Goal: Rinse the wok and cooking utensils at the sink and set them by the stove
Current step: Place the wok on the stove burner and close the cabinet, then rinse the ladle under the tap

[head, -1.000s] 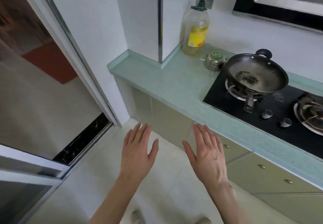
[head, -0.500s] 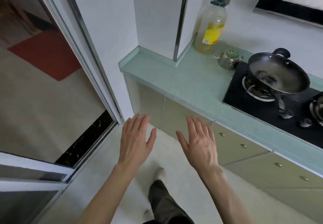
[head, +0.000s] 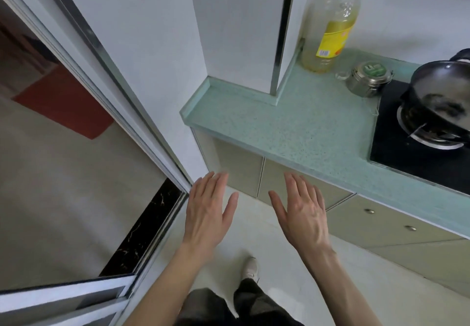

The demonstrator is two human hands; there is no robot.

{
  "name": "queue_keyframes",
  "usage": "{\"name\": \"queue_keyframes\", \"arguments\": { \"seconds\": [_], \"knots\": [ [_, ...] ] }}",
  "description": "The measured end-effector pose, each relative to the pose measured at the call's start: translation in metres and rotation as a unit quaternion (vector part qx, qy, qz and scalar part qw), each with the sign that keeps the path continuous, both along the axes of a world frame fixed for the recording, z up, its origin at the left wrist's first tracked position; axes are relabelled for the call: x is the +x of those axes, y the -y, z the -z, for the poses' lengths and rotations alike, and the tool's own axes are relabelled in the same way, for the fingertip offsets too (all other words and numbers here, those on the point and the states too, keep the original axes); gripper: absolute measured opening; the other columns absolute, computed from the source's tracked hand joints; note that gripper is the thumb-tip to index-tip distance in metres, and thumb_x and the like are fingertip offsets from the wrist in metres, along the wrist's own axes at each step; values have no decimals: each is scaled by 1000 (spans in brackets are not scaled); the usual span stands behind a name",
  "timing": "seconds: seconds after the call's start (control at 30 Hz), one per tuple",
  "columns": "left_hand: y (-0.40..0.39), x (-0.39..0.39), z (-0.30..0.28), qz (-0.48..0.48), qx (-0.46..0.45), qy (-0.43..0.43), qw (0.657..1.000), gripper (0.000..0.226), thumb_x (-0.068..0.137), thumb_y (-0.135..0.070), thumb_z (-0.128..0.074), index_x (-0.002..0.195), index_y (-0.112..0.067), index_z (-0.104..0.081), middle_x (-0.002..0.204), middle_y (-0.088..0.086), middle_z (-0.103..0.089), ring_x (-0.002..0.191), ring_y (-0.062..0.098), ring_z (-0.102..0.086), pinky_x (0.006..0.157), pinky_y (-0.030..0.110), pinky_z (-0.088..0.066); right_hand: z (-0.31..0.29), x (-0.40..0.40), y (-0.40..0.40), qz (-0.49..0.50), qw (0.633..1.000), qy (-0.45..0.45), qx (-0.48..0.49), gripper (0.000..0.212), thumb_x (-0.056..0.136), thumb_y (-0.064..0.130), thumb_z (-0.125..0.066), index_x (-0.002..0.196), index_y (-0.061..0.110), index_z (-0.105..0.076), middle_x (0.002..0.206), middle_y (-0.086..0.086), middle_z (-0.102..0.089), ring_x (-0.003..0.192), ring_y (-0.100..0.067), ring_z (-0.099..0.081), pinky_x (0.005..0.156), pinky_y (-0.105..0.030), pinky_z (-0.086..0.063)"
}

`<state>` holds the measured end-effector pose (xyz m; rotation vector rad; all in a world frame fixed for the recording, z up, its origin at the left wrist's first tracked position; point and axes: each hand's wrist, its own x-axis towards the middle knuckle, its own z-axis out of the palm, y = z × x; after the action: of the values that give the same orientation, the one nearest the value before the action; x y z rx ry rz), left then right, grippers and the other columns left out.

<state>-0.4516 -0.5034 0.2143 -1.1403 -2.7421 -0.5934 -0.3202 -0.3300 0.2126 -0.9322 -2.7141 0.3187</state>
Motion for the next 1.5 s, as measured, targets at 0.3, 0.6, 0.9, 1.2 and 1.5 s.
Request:
{"name": "queue_keyframes", "arguments": {
  "seconds": [0.3, 0.6, 0.9, 1.2, 1.5],
  "knots": [
    [-30, -65, 61, 55, -26, 51, 997, 49, 108, -43, -43, 140, -8, -54, 138, 9, -60, 137, 30, -49, 115, 49, -36, 57, -55, -18, 72, 994, 53, -60, 64, 105, 54, -36, 146, 8, -51, 138, -12, -63, 131, -36, -57, 115, -51, -40],
    [-77, -122, 163, 102, -25, 156, 982, 59, 107, -55, -27, 147, -16, -48, 145, 2, -56, 142, 21, -43, 120, 38, -32, 131, -96, -34, 179, 964, 4, -198, 59, 107, 47, -46, 155, 14, -43, 151, -7, -56, 137, -29, -53, 111, -44, -40],
    [-129, -142, 236, 83, 114, 351, 926, 49, 107, -38, -27, 150, -23, -47, 145, -17, -52, 139, -2, -39, 113, 14, -29, 207, -145, -53, 338, 701, -308, -547, 38, 110, 35, -50, 146, 26, -54, 130, 13, -69, 122, -5, -66, 111, -41, -51],
    [-188, -136, 228, -85, 356, 603, 709, 24, 106, -5, -44, 119, -12, -63, 123, 12, -68, 110, 15, -67, 98, 39, -55, 224, -170, -73, 348, 517, -498, -603, 12, 105, 5, -54, 110, 11, -63, 117, -7, -78, 111, -23, -75, 96, -35, -56],
    [-199, -142, 215, -117, 422, 753, 491, 39, 96, 12, -38, 121, -6, -63, 121, 12, -72, 117, 23, -70, 105, 37, -53, 210, -188, -76, 322, 387, -563, -656, 17, 104, -1, -47, 114, 7, -57, 97, -6, -72, 101, -21, -76, 104, -37, -57]
  ]
}}
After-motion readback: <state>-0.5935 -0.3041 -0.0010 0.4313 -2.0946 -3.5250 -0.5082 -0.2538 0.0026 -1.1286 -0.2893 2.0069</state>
